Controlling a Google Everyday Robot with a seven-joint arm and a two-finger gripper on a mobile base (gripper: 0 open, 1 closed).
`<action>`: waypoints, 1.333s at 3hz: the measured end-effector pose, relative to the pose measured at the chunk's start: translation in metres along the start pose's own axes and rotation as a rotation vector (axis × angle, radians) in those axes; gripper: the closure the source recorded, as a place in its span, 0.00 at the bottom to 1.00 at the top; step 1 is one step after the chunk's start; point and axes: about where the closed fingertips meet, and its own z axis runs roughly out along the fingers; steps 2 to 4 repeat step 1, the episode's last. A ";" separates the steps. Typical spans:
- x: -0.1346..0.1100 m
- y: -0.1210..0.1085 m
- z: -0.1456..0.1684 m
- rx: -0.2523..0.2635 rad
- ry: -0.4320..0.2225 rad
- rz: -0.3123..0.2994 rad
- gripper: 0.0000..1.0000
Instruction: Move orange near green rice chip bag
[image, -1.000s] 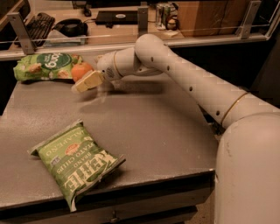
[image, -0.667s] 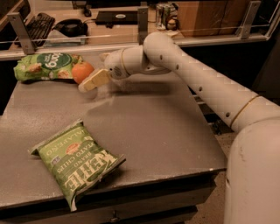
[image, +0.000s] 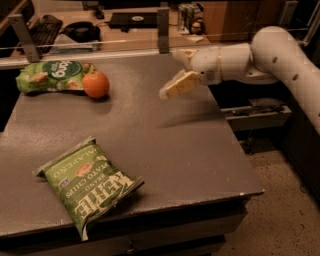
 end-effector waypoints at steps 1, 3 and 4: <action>0.001 0.002 0.009 -0.008 0.002 0.003 0.00; 0.001 0.002 0.009 -0.008 0.002 0.003 0.00; 0.001 0.002 0.009 -0.008 0.002 0.003 0.00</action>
Offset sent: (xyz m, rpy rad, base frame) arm 0.0000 0.0000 0.0000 0.0000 0.0000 0.0000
